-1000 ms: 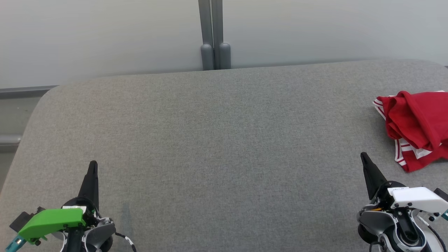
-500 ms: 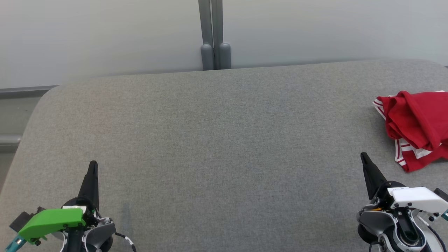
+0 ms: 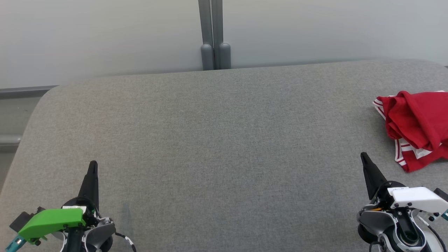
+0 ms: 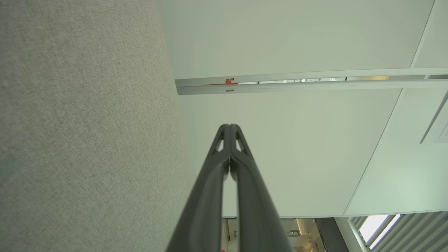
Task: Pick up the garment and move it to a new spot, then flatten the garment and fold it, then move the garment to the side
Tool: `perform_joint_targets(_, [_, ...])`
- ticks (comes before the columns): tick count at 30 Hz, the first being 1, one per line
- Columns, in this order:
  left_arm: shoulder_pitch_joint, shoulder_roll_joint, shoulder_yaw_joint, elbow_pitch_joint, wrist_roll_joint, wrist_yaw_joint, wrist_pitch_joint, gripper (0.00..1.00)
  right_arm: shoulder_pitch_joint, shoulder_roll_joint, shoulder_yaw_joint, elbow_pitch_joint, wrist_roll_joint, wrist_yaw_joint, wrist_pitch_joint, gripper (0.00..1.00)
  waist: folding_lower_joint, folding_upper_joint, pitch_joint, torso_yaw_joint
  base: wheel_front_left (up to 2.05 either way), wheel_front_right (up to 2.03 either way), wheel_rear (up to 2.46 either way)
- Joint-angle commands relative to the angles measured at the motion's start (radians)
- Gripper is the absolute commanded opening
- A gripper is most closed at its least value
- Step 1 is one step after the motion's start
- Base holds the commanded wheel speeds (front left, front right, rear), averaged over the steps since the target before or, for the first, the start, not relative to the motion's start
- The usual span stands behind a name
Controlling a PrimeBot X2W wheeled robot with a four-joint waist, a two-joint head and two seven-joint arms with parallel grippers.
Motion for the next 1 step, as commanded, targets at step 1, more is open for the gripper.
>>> perform_joint_targets(1, [-0.012, 0.004, 0.002, 0.001, 0.0, -0.005, 0.003, 0.0, -0.006, -0.001, -0.003, -0.005, -0.003, 0.0, 0.006, 0.0, 0.0, -0.0001, 0.0, 0.0, 0.0, 0.0, 0.0])
